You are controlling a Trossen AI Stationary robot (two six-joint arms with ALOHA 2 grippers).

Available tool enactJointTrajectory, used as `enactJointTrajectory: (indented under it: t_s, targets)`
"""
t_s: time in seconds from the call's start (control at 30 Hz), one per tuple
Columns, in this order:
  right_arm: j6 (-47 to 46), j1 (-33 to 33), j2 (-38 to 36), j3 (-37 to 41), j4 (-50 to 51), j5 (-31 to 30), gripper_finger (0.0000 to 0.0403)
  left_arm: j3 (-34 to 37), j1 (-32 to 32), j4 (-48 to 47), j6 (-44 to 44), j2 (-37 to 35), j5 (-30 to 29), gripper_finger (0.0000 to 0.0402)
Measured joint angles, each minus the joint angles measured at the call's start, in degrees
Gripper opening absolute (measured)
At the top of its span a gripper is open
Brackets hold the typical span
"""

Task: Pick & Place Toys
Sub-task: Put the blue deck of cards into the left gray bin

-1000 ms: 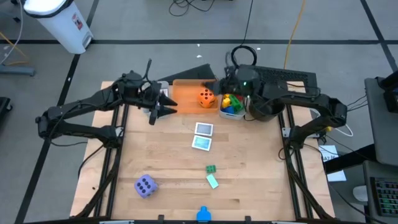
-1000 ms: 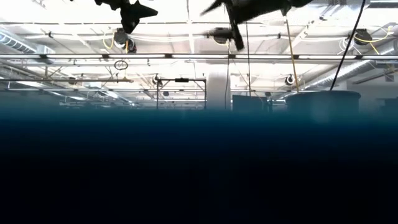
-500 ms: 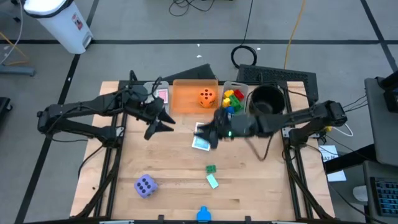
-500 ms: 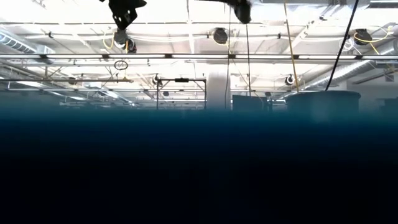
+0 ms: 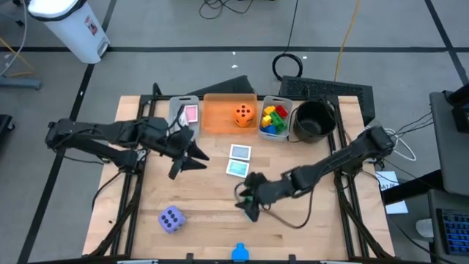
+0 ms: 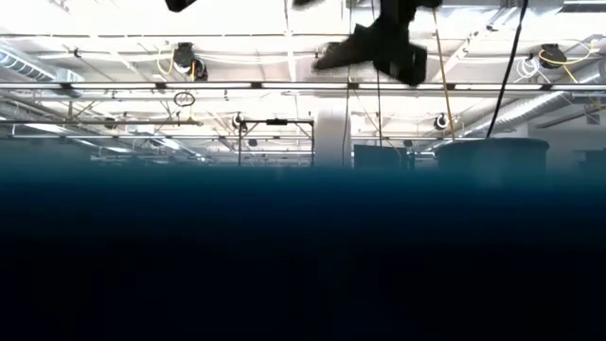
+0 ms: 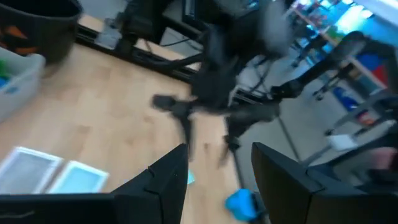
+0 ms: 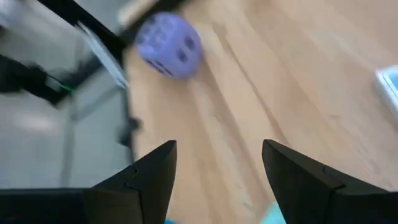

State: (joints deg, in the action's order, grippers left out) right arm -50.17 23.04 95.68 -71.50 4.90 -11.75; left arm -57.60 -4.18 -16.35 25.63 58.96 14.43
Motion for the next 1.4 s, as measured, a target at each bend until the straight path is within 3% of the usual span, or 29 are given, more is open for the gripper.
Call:
enactJointTrajectory:
  t_s: [0.13, 0.43, 0.57, 0.7, 0.9, 1.07, 1.27, 1.4]
  targets:
    - [3.5, -0.5, 3.4, 0.1, 0.1, -0.2, 0.0226, 0.0, -4.5, -0.2, 5.2, 0.0, -2.9, 0.0182]
    - [15.0, -5.6, 5.2, 0.0, 2.5, -0.4, 0.0226, 0.0, -16.8, 0.3, 11.0, 1.0, -20.6, 0.0182]
    - [16.8, -8.5, 4.9, 0.1, 2.4, 0.0, 0.0226, 0.0, -19.9, 0.1, 11.1, 2.2, -25.3, 0.0182]
    - [18.3, -11.1, 4.8, 0.0, 2.2, 0.5, 0.0226, 0.0, -20.8, 0.1, 11.1, 4.2, -26.0, 0.0182]
    - [26.0, -14.6, 4.8, 0.0, 2.3, 8.8, 0.0226, 0.0, -20.6, -1.1, 8.9, 6.7, -26.1, 0.0182]
    - [24.5, -17.6, 4.9, 0.0, 4.3, 13.7, 0.0231, 0.0, -18.0, -2.0, 3.9, 6.5, -26.1, 0.0182]
    - [24.8, -19.9, 4.9, 0.0, 8.3, 14.7, 0.027, 0.0, -13.2, -2.4, -2.2, 4.3, -26.0, 0.0182]
    - [29.4, -20.0, 4.9, 0.0, 9.7, 10.6, 0.0301, 0.0, -9.2, -4.3, -4.2, 3.8, -23.1, 0.0182]
